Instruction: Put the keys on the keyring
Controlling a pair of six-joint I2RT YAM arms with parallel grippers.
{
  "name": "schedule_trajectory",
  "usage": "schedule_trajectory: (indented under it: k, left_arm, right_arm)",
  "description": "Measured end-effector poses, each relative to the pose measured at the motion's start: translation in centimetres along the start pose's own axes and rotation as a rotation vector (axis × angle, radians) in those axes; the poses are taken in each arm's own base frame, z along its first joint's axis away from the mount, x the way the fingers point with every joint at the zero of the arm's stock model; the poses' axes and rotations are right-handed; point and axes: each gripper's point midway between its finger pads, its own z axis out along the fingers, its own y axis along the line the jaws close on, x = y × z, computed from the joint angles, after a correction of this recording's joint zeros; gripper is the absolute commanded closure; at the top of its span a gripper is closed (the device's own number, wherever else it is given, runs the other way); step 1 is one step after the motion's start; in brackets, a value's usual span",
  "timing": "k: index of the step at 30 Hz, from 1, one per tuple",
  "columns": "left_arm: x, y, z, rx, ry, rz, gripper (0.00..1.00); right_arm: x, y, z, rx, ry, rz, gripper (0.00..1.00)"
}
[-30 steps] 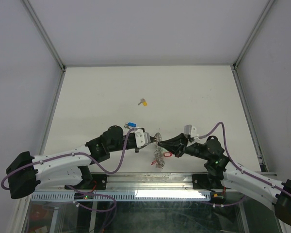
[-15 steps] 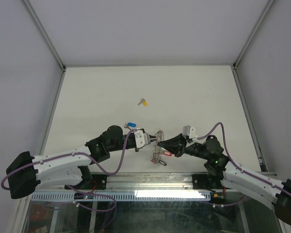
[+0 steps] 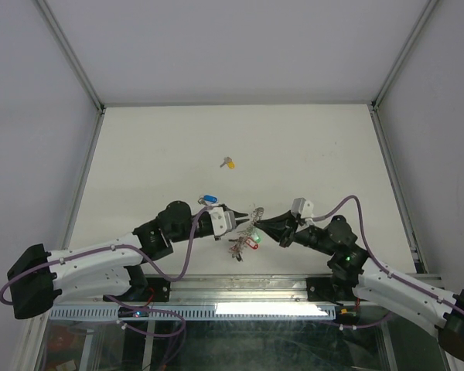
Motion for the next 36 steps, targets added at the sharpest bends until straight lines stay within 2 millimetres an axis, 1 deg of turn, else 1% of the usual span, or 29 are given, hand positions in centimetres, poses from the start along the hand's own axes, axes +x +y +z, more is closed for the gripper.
schedule_trajectory:
  k: [3,7,10,13,15,16,22,28,31,36]
  left_arm:
    - [-0.3,0.6,-0.8,-0.044,-0.011,-0.007,0.76]
    - [-0.7,1.4,-1.9,-0.11,-0.03,-0.027,0.61]
    - [-0.8,1.4,-2.3,-0.129,-0.046,-0.05,0.57]
    - [-0.3,1.2,-2.2,-0.127,-0.043,-0.082,0.52]
    - [0.1,0.9,-2.0,-0.124,-0.037,-0.108,0.33]
    - [0.4,0.8,-1.8,-0.122,-0.033,-0.122,0.28]
    - [1.7,0.3,-0.8,-0.121,-0.028,-0.213,0.19]
    - [2.5,1.3,0.1,-0.19,-0.028,-0.256,0.15]
    - [2.7,1.9,0.3,-0.241,-0.023,-0.262,0.14]
    - [3.1,2.5,0.8,-0.312,-0.01,-0.263,0.14]
  right_arm:
    - [0.4,-0.8,-0.1,0.046,0.016,0.006,1.0]
    - [1.2,-1.8,-0.1,0.1,0.062,0.021,1.0]
    - [1.8,-2.5,-0.1,0.14,0.096,0.032,1.0]
    - [1.9,-2.9,0.0,0.162,0.115,0.042,1.0]
    - [1.8,-3.2,0.1,0.18,0.122,0.049,1.0]
    - [1.7,-3.4,0.1,0.193,0.125,0.053,1.0]
    - [0.8,-4.8,0.3,0.288,0.124,0.097,1.0]
    - [-0.2,-6.6,0.4,0.412,0.103,0.176,1.0]
    - [-0.1,-7.3,0.3,0.464,0.097,0.218,1.0]
    - [0.6,-7.8,0.3,0.507,0.107,0.263,1.0]
